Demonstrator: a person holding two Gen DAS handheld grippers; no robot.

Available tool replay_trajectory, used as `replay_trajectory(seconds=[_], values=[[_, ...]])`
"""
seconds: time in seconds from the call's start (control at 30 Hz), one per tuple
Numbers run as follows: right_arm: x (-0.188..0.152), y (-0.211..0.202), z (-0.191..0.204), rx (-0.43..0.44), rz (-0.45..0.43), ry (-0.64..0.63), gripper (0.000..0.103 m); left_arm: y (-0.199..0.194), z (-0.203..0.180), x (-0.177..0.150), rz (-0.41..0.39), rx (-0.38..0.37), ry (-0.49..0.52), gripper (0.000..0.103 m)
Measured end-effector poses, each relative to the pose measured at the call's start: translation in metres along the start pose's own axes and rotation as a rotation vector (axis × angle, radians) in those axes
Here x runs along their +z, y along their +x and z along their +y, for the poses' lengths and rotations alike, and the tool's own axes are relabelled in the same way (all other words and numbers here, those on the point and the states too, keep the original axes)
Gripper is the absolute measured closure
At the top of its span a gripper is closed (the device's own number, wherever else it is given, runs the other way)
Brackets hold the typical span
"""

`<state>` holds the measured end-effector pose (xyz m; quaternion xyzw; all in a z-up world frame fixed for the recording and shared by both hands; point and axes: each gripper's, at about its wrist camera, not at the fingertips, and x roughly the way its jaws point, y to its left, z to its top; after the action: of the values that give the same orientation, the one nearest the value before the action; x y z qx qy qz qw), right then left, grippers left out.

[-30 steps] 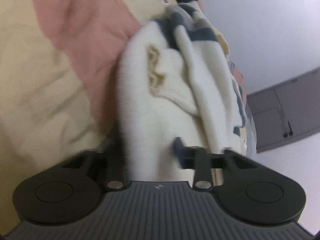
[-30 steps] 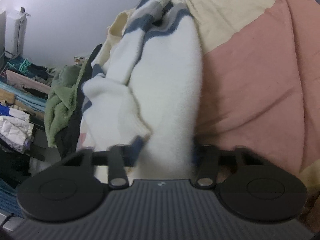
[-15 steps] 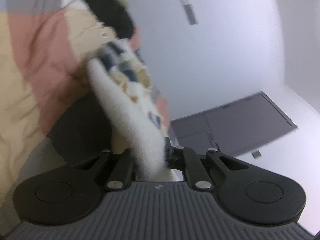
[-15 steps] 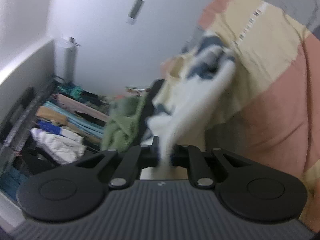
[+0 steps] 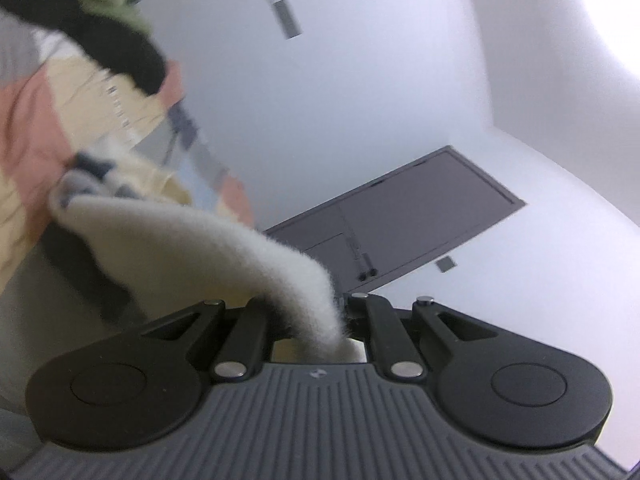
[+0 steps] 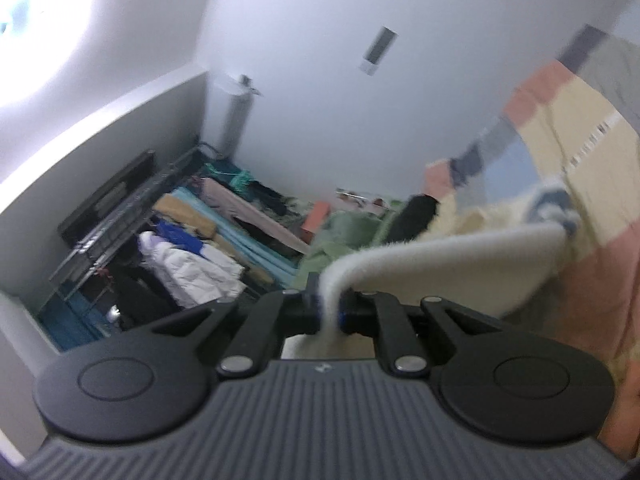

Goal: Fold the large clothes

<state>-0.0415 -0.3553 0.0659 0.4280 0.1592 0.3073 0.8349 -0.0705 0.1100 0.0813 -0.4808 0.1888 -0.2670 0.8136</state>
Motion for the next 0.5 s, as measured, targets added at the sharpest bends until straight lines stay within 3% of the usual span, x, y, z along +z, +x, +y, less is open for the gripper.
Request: replay_trajectory(seconds=[0.13, 0.27, 0.5], values=[[0.016, -0.010, 0.020, 0.003, -0.022, -0.031, 0.092, -0.010, -0.030, 0.004, -0.020, -0.012, 0.049, 0.094], [0.041, 0.017, 0.011, -0.126, -0.035, -0.025, 0.090, 0.026, -0.035, 0.020, -0.031, 0.070, 0.145, 0.094], [0.066, 0.112, -0.064, -0.364, -0.020, 0.025, 0.090, 0.144, 0.017, 0.055, -0.067, 0.353, 0.208, 0.094]])
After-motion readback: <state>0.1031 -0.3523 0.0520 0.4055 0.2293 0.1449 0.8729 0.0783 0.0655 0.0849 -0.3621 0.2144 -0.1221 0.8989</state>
